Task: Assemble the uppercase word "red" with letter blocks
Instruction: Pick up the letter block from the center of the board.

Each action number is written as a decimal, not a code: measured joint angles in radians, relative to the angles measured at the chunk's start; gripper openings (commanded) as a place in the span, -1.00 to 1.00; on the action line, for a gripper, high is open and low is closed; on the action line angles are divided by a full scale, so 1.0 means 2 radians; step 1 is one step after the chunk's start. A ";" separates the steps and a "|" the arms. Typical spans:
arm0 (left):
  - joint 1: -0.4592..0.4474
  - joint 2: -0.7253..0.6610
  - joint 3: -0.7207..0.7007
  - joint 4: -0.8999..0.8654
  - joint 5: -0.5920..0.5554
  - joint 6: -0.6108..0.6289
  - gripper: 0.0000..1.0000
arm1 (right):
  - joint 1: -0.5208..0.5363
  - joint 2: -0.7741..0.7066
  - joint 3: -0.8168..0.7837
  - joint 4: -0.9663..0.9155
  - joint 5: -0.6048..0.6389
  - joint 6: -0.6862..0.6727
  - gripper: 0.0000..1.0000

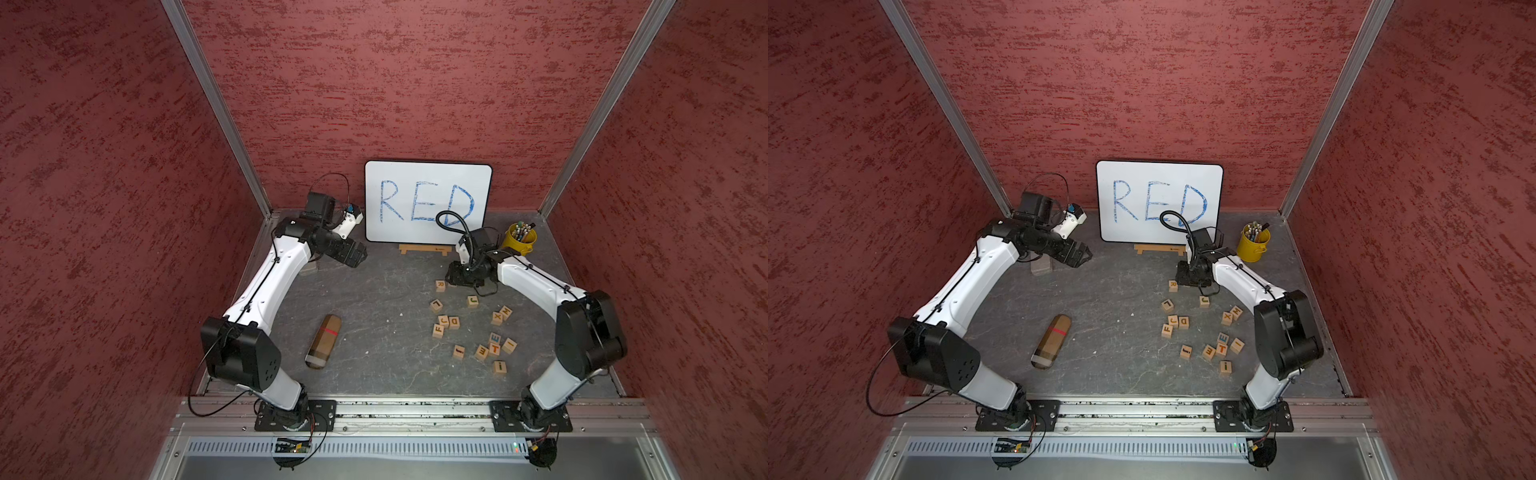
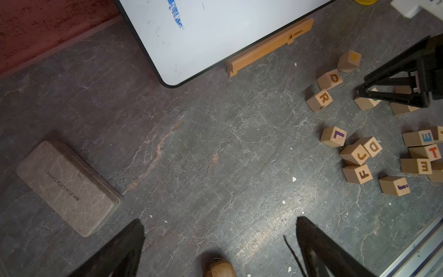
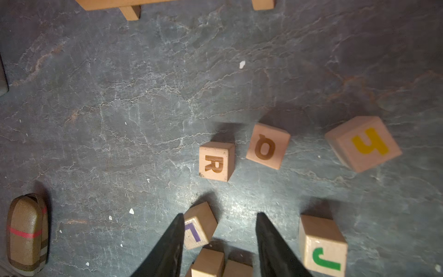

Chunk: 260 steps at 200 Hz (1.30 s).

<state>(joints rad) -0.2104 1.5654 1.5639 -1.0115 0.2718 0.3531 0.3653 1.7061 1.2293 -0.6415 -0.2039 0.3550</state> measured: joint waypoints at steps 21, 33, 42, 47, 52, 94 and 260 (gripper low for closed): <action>0.019 0.000 0.000 -0.010 0.018 -0.001 0.99 | 0.013 0.017 0.022 -0.011 -0.001 -0.007 0.15; 0.031 0.000 0.000 -0.014 0.027 -0.003 0.99 | 0.021 0.028 0.039 -0.018 0.001 -0.010 0.16; 0.042 0.000 0.000 -0.015 0.033 -0.005 0.99 | 0.027 0.035 0.050 -0.021 0.004 -0.011 0.16; 0.047 0.000 0.000 -0.015 0.035 -0.007 0.99 | 0.030 0.039 0.054 -0.022 0.005 -0.012 0.16; 0.053 0.000 0.000 -0.015 0.038 -0.008 0.99 | 0.031 0.041 0.057 -0.023 0.007 -0.012 0.16; 0.103 -0.001 0.000 -0.016 0.060 -0.017 0.99 | 0.039 0.044 0.072 -0.042 0.017 -0.012 0.16; 0.109 -0.011 -0.027 -0.009 0.064 -0.015 0.99 | 0.056 0.114 0.123 -0.084 0.052 -0.033 0.15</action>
<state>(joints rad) 0.0082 1.5429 1.5097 -1.0298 0.3992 0.3229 0.4767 1.9347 1.4746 -0.8101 -0.0994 0.2882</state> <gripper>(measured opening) 0.995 0.572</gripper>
